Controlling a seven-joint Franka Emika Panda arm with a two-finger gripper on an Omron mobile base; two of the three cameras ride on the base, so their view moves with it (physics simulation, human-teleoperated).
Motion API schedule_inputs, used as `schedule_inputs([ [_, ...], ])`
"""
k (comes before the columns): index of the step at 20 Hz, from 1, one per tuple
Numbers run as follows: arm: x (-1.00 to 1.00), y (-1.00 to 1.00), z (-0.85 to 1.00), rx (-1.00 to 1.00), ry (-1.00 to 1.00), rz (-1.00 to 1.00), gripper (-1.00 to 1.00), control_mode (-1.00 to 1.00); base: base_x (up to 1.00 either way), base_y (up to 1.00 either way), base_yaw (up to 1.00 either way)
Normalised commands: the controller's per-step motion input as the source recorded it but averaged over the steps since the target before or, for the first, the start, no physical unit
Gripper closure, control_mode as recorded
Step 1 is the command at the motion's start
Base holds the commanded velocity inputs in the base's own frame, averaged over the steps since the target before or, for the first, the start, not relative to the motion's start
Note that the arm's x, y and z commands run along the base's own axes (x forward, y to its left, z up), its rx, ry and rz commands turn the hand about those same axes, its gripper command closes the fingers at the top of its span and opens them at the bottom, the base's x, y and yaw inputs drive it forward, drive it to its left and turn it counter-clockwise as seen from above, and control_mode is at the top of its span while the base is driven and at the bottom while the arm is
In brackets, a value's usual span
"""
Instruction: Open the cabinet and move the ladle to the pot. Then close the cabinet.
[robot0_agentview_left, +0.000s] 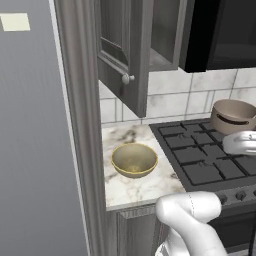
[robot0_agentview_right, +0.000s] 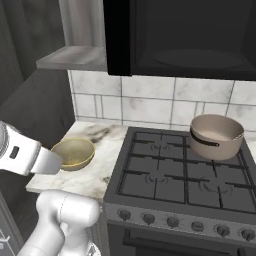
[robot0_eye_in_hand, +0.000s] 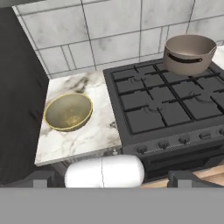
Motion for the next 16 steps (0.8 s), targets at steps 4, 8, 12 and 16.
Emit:
schedule_inputs([
  [4,-0.60,0.31,0.50,0.00,-0.05,0.08,-1.00,-1.00,0.00,0.00,0.00],
  [8,-0.39,0.38,0.28,0.00,-0.09,0.11,-1.00,-1.00,0.00,0.00,0.00],
  [12,-0.01,0.36,0.20,0.00,-0.08,0.14,-1.00,-1.00,0.00,0.00,0.00],
  [16,0.08,0.34,0.20,0.00,-0.10,0.15,-1.00,-1.00,0.00,0.00,0.00],
])
